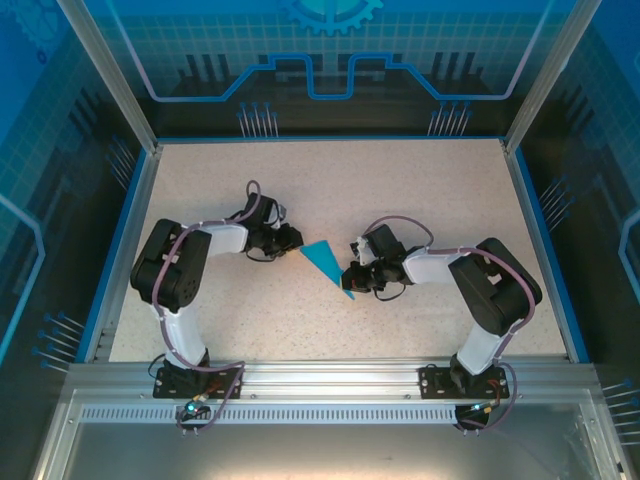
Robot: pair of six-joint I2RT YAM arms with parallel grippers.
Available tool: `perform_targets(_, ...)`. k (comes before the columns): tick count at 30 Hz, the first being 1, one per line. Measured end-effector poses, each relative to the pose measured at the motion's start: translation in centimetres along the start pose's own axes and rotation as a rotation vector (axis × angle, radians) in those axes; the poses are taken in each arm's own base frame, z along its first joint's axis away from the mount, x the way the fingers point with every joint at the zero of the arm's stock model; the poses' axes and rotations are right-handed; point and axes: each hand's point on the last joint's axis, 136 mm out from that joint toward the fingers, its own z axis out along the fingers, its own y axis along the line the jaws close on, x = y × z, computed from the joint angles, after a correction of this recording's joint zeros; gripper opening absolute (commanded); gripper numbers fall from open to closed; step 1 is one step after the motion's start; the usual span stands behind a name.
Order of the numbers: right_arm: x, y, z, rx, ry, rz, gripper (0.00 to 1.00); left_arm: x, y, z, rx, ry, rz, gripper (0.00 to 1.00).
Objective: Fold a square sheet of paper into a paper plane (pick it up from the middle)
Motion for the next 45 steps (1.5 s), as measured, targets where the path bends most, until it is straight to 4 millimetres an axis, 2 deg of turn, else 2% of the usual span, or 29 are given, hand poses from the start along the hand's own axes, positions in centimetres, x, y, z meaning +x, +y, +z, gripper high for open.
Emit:
perform_targets(2,0.0,0.1,-0.1,0.013,-0.002,-0.003,0.05,-0.5,0.6,-0.7,-0.029,-0.019,-0.003,0.31)
perform_targets(5,0.0,0.1,-0.4,0.049,-0.003,-0.003,0.16,-1.3,1.6,-2.2,-0.084,-0.057,-0.010,0.38)
perform_targets(8,-0.2,0.4,-1.5,0.089,-0.012,-0.004,0.35,-1.9,1.3,-4.1,-0.105,-0.097,-0.012,0.45)
perform_targets(10,-1.0,1.2,-2.8,0.099,-0.050,-0.021,0.51,-2.1,0.5,-5.4,-0.099,-0.118,-0.004,0.50)
perform_targets(12,-2.1,2.4,-4.5,0.098,-0.113,-0.043,0.61,-2.1,-0.2,-6.6,-0.094,-0.135,0.005,0.55)
perform_targets(15,-3.5,3.6,-7.3,0.105,-0.224,-0.065,0.72,-1.9,-1.0,-8.1,-0.095,-0.155,0.009,0.60)
perform_targets(18,-4.2,3.5,-9.6,0.136,-0.320,-0.056,0.80,-0.8,-1.5,-8.6,-0.114,-0.148,0.016,0.66)
perform_targets(20,-4.0,2.5,-10.4,0.162,-0.357,-0.036,0.83,0.3,-2.1,-8.5,-0.129,-0.130,0.034,0.70)
perform_targets(26,-2.4,-2.6,-11.6,0.295,-0.384,0.053,0.86,5.2,-4.2,-7.0,-0.219,-0.061,0.114,0.86)
perform_targets(30,-1.8,-4.8,-12.2,0.368,-0.392,0.101,0.87,7.1,-7.1,-6.2,-0.282,-0.071,0.198,0.92)
perform_targets(33,-1.4,-6.2,-12.6,0.414,-0.400,0.135,0.91,7.6,-9.5,-4.7,-0.336,-0.088,0.268,0.92)
perform_targets(37,-0.2,-7.9,-13.1,0.468,-0.409,0.170,0.92,7.9,-10.9,-2.2,-0.432,-0.089,0.338,0.90)
perform_targets(42,0.6,-9.0,-14.5,0.498,-0.450,0.194,0.92,7.7,-10.4,0.0,-0.571,-0.089,0.391,0.81)
perform_targets(45,0.8,-9.2,-15.1,0.501,-0.472,0.200,0.92,7.6,-9.3,0.2,-0.641,-0.082,0.404,0.73)
